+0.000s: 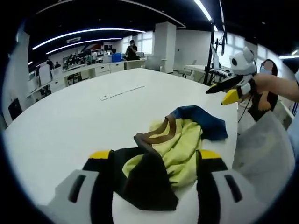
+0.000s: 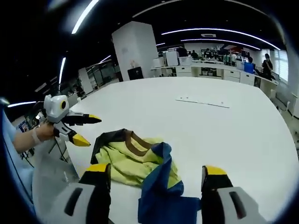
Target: Fold the garment on the visible template until the final outline fits inside the template.
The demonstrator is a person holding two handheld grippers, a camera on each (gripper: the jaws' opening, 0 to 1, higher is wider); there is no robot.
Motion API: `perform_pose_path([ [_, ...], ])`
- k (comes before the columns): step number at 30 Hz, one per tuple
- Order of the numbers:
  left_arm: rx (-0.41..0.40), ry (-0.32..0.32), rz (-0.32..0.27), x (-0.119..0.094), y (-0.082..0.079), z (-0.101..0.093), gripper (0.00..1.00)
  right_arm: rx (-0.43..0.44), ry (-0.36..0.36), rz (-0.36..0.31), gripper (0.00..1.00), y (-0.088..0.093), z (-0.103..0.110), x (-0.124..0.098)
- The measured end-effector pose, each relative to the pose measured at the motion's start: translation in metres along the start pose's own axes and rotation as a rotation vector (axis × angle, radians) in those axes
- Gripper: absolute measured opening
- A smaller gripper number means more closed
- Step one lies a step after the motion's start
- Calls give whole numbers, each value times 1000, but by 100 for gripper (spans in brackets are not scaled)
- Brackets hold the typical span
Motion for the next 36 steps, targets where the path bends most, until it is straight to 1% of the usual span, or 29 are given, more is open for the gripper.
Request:
perform_pose_path([
  [2,4,4,7,2,1,-1,66,1,1,7,77,0,-1,5],
  [4,7,1,16,4,2,-1,63,-1,4,12,74,0,-3,10],
  [7,11,9,19,6,2,-4,54,7,1,14,71,-1,-3,16],
  [10,41,17,40,10,4,-11,47,-7,11,24,69,0,-3,22],
  [12,60,16,51,13,5,-14,41,-17,15,33,67,2,-3,25],
  [13,84,7,44,14,3,-15,39,-21,19,37,66,3,-3,27],
  [16,112,-3,42,16,-1,-18,33,-37,30,62,62,8,-5,32],
  [17,133,-14,33,16,-3,-18,30,-37,29,64,62,9,-5,33],
  [19,158,-17,38,17,-4,-19,23,-30,24,66,62,10,-4,33],
  [21,167,-13,51,19,-1,-21,17,-26,19,68,62,11,-2,34],
  [22,164,-7,73,20,3,-21,15,-31,21,70,62,11,-3,35],
  [23,162,-10,78,21,6,-20,14,-35,21,72,61,12,-2,35],
  [25,154,-13,121,23,15,-18,17,-38,17,71,58,11,-1,36],
  [27,153,-18,124,24,17,-16,18,-38,13,70,54,11,1,37],
  [28,138,-21,130,24,20,-14,17,-40,15,73,53,12,1,38],
  [30,131,-21,139,25,23,-13,17,-46,18,90,48,15,1,40],
  [33,127,-26,159,27,28,-9,15,-45,24,98,44,18,1,44],
  [36,117,-37,164,28,30,-5,13,-47,35,114,38,21,0,47],
])
Point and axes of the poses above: the point that each gripper's makers call its tool centre point, and the gripper's own axes: x roughly forward along the fingers, z roughly to its left, y roughly out of its underside, the point moved 2 cm from there along -x, roughly backward along the fingers, and after that the axes turned 10 degrees about x, right-handed, at the moved point
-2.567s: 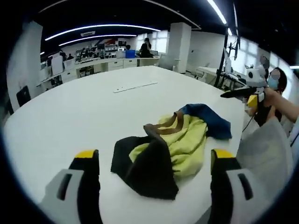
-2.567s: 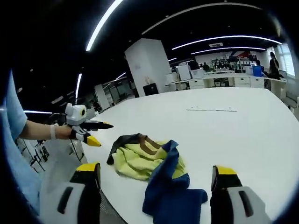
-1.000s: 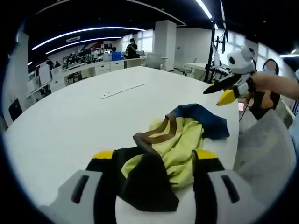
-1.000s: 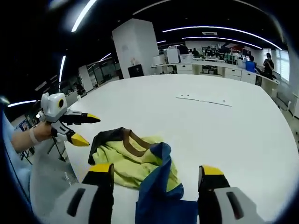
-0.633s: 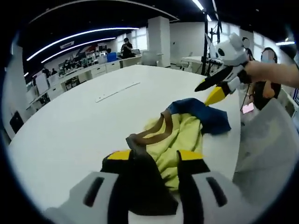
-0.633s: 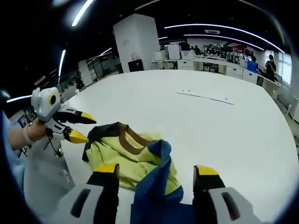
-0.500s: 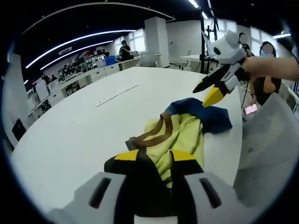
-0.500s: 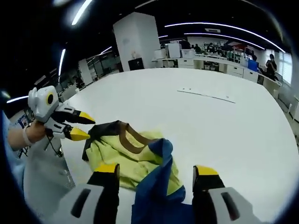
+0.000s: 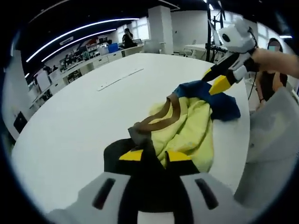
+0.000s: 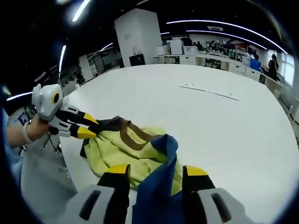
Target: Fold the garment on the visible template until the final outline fits inside the template.
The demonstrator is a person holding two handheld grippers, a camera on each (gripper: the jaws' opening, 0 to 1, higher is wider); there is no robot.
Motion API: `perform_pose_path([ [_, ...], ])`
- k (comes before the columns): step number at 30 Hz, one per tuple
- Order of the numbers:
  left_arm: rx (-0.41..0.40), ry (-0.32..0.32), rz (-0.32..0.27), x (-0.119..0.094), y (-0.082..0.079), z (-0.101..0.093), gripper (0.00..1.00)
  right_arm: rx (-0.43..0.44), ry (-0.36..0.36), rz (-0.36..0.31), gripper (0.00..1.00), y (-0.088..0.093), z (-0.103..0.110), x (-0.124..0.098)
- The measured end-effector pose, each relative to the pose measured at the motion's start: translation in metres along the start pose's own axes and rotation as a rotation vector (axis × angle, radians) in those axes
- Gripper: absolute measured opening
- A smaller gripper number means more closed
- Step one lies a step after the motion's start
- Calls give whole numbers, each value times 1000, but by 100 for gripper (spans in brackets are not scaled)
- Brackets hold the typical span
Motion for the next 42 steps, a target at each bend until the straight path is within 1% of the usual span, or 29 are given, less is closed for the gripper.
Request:
perform_pose_path([
  [3,-11,-5,6,0,1,1,10,-4,6,11,32,3,0,2],
  [7,-21,-12,7,1,4,4,5,3,21,6,25,4,-3,1],
  [9,-38,-6,10,2,7,5,2,14,19,3,19,4,-4,1],
  [14,-65,-1,2,-1,9,7,0,22,36,-4,9,4,-10,-1],
  [16,-74,5,0,-1,9,7,0,19,36,-4,0,4,-10,-3],
  [20,-99,1,-13,-5,8,9,0,20,34,-9,0,4,-10,-7],
  [24,-137,8,-42,-12,4,11,0,12,35,-24,0,1,-9,-13],
  [26,-165,9,-59,-18,2,14,0,7,37,-33,0,-2,-9,-17],
  [31,-186,-2,-82,-32,-1,22,0,4,45,-64,0,-10,-11,-28],
  [35,-187,-17,-99,-47,-5,34,0,3,43,-84,0,-15,-12,-39],
  [42,-178,-54,-123,-70,-14,61,0,3,54,-131,0,-27,-19,-59],
])
Point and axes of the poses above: the point that each gripper's makers call its tool centre point, and the gripper's own axes: x roughly forward along the fingers, z roughly to its left, y roughly out of its underside, the point moved 2 cm from there along -x, roughly backward along the fingers, and after that the axes turned 10 degrees about x, right-handed, at the moved point
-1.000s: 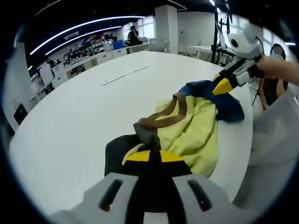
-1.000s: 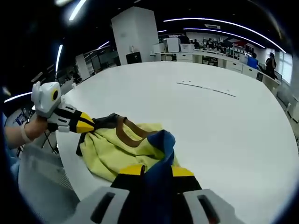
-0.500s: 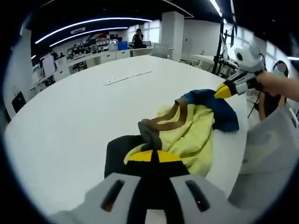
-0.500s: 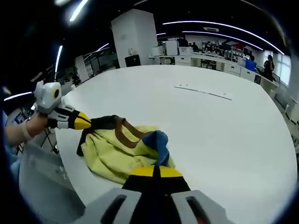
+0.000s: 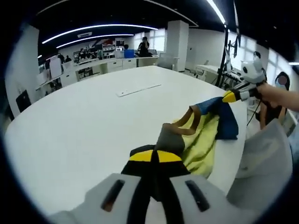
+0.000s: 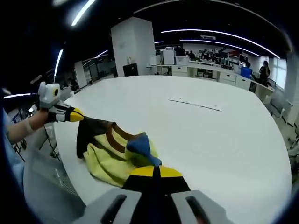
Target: Fold the garment on the visible template until the final outline fits inside the template.
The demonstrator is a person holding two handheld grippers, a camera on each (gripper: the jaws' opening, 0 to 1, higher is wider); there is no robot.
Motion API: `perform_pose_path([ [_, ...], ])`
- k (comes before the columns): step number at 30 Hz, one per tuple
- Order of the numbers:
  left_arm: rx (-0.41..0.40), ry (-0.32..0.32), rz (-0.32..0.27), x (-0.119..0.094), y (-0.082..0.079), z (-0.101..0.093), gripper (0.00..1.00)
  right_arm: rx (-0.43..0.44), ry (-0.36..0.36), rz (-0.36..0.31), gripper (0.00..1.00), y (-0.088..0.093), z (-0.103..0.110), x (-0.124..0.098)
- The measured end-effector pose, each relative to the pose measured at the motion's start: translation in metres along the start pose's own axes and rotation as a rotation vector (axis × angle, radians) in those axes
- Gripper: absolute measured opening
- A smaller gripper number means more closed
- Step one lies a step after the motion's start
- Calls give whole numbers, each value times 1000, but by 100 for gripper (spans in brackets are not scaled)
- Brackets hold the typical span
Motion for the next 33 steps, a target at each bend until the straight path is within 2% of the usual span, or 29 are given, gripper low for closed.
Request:
perform_pose_path([
  [10,-13,-24,-83,-26,-32,23,0,3,-22,-136,0,-38,3,-36],
  [14,-5,-32,-108,-31,-44,32,0,-8,-30,-169,0,-53,6,-43],
  [18,0,-30,-132,-35,-58,40,0,-25,-35,-188,0,-66,8,-43],
  [27,26,-33,-176,-38,-89,60,0,-70,-51,-252,0,-108,7,-39],
  [33,39,-15,-185,-30,-100,76,0,-139,-53,-265,0,-134,1,-31],
])
Point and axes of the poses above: the point that each gripper's makers call its tool centre point, and the gripper's own axes: x roughly forward along the fingers, z roughly to its left, y roughly out of its underside, the point moved 2 cm from there along -x, roughly backward along the fingers, and after that the axes turned 10 degrees about x, right-handed, at the moved point
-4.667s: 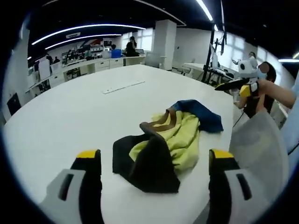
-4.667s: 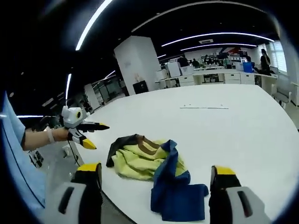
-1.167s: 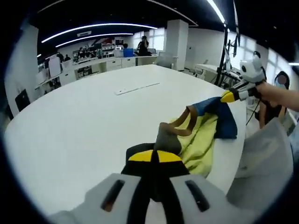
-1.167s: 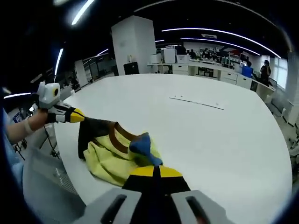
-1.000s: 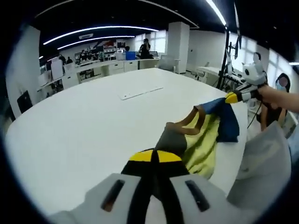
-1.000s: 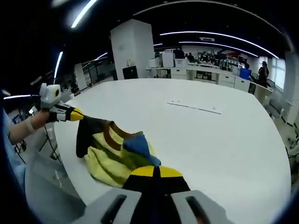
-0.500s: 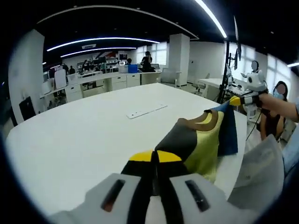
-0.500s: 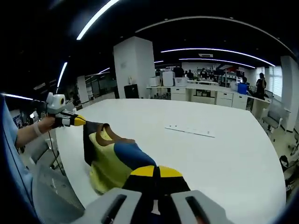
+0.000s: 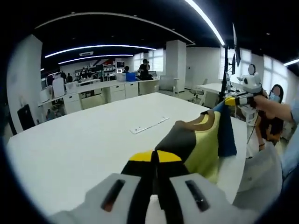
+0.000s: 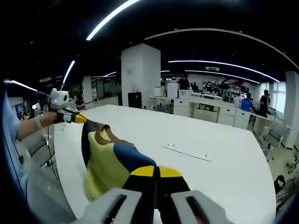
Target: Fold the garment on the visible template until the final outline fits inside the template.
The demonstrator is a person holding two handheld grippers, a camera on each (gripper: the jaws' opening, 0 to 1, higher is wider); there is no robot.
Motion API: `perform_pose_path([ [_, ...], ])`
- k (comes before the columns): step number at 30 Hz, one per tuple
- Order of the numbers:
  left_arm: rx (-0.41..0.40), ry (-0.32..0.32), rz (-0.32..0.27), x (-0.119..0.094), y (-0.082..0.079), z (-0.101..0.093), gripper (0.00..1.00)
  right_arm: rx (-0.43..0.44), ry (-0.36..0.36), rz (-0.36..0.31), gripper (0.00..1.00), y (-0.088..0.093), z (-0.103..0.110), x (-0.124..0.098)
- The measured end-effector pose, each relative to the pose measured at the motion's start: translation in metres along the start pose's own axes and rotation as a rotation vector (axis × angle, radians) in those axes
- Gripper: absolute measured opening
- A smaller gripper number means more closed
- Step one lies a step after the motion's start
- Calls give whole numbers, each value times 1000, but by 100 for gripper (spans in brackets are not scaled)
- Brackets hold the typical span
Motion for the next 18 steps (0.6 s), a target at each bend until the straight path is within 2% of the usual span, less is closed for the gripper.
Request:
perform_pose_path([
  [5,5,30,31,20,3,21,0,-35,-8,8,0,-11,-16,27],
  [7,-15,60,43,31,6,26,0,-49,-5,21,0,-11,-25,40],
  [8,10,73,52,35,8,28,0,-51,-5,24,0,-11,-29,45],
  [10,10,81,90,46,16,37,0,-30,-17,43,0,-8,-38,59],
  [12,-26,99,78,56,19,42,0,-24,-14,70,0,-3,-46,71],
  [18,-85,101,118,91,44,66,0,12,-35,144,0,16,-72,112],
])
Point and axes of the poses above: the point that each gripper's makers call its tool centre point, and the gripper's own axes: x roughly forward along the fingers, z roughly to its left, y roughly out of its underside, the point moved 2 cm from there along -x, roughly backward along the fingers, and after that the axes turned 10 degrees about x, right-handed, at the moved point
